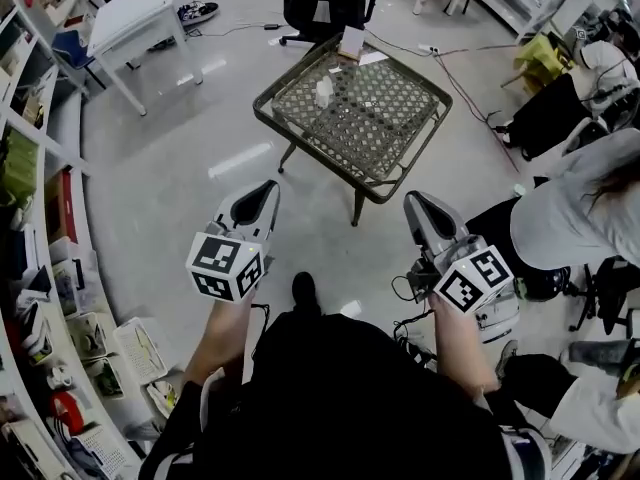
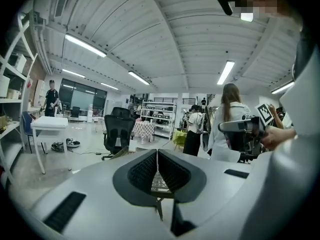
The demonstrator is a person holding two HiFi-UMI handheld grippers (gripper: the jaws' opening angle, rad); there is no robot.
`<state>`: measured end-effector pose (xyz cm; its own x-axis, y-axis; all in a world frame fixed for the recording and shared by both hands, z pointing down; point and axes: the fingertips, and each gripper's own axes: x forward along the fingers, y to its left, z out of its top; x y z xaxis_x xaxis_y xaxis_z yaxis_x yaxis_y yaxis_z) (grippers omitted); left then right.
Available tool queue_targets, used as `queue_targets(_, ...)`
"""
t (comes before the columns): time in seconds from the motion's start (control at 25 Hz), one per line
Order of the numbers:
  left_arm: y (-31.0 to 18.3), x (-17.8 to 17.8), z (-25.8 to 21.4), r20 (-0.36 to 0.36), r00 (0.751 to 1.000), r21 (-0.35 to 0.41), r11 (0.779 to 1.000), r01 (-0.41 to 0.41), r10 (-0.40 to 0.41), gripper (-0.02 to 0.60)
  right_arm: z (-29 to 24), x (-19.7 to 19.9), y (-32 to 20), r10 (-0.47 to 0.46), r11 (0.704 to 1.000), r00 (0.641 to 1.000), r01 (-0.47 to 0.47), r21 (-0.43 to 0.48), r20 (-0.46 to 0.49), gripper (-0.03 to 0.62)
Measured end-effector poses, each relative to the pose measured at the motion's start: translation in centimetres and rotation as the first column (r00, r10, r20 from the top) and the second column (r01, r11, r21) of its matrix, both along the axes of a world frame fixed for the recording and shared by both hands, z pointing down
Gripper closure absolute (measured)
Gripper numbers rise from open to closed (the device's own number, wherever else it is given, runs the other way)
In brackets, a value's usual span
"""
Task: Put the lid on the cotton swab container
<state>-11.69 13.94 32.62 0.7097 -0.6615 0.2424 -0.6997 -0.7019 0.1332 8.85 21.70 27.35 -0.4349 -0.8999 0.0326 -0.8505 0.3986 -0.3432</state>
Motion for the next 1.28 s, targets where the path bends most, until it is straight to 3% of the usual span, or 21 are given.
queue_targets(0.68, -8.3, -2.7, 0.0, -0.017, 0.999, -0.007, 1.000, -0.027, 0.027, 0.566, -1.3, -2.7, -8.4, 0.028, 0.999, 1.000, -0.028, 0.014, 0.013, 0.585)
queue_targets(1.28, -12.1, -1.5, 2.7, 0.019, 1.000, -0.070, 0.998, 0.011, -0.010, 0.566, 0.9, 0.1, -14.4, 0.009, 1.000, 0.998, -0.008, -0.014, 0.058, 0.585)
